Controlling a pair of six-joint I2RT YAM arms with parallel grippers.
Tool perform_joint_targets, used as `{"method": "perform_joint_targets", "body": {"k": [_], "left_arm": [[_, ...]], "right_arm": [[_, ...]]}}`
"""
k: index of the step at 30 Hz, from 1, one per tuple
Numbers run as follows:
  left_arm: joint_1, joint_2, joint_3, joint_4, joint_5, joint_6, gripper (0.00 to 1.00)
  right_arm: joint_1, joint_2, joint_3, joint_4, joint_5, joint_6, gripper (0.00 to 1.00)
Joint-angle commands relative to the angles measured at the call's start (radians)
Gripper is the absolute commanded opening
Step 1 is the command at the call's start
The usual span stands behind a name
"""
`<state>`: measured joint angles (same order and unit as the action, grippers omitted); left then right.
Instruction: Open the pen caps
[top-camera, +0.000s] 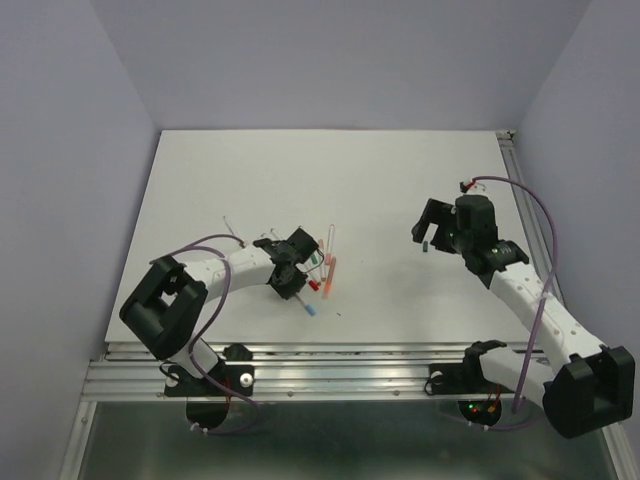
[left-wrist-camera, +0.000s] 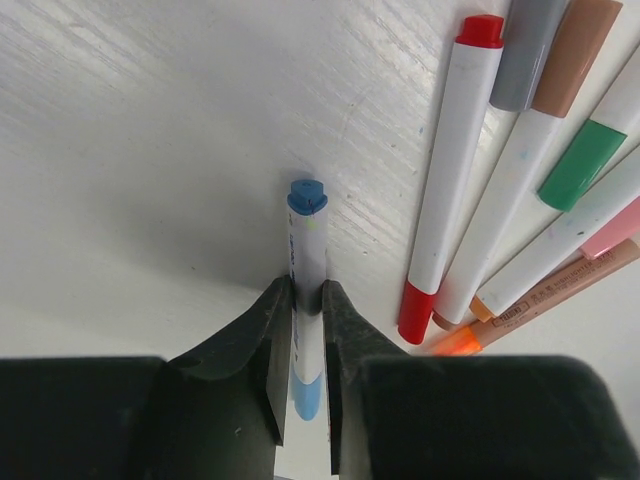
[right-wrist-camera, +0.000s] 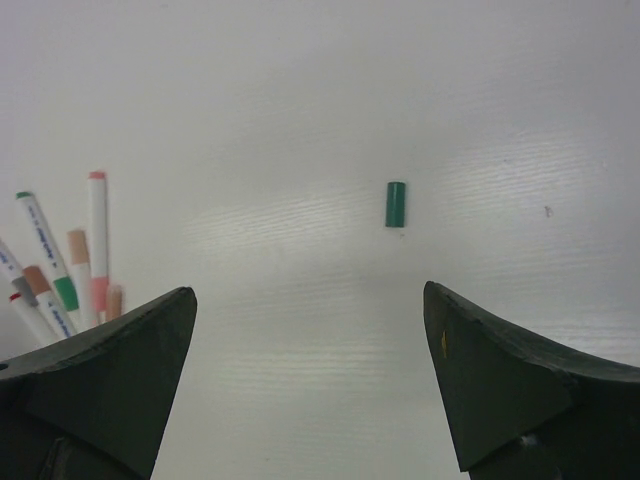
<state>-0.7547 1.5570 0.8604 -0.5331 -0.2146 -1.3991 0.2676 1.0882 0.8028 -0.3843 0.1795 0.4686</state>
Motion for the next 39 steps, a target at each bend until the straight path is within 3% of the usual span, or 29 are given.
{"method": "perform_joint_targets", "body": {"k": [1, 5, 8, 13, 19, 28, 35, 39], "left_arm": [[-0.017, -0.073, -0.032, 0.013, -0.048, 0.023, 0.00], [-0.050, -0.220, 0.014, 0.038, -0.083, 0.084, 0.00], [-0.066, -0.306, 0.037, 0.093, -0.106, 0.107, 0.00], [-0.101, -0.399, 0.046, 0.176, -0.104, 0.150, 0.00], [-0.156, -0.434, 0.092, 0.199, -0.143, 0.144, 0.00], [-0.210, -0.399, 0.132, 0.199, -0.175, 0.115, 0.00], [-0.222, -0.396, 0.135, 0.191, -0.193, 0.097, 0.00], [-0.225, -0.396, 0.132, 0.190, -0.201, 0.080, 0.00]], "right_arm": [[-0.002, -0.085, -0.054, 0.070, -0.274, -0.056, 1.00], [0.005, -0.142, -0.097, 0.149, -0.681, -0.096, 1.00], [0.065, -0.163, -0.117, 0.214, -0.802, -0.070, 1.00], [0.365, -0.134, -0.082, 0.257, -0.703, -0.079, 1.00], [0.553, 0.001, -0.010, 0.337, -0.588, -0.079, 0.99], [0.625, 0.084, 0.041, 0.377, -0.493, -0.050, 0.85], [0.625, 0.067, 0.035, 0.372, -0.468, -0.019, 0.52], [0.627, 0.065, 0.038, 0.348, -0.462, 0.002, 0.45]]}}
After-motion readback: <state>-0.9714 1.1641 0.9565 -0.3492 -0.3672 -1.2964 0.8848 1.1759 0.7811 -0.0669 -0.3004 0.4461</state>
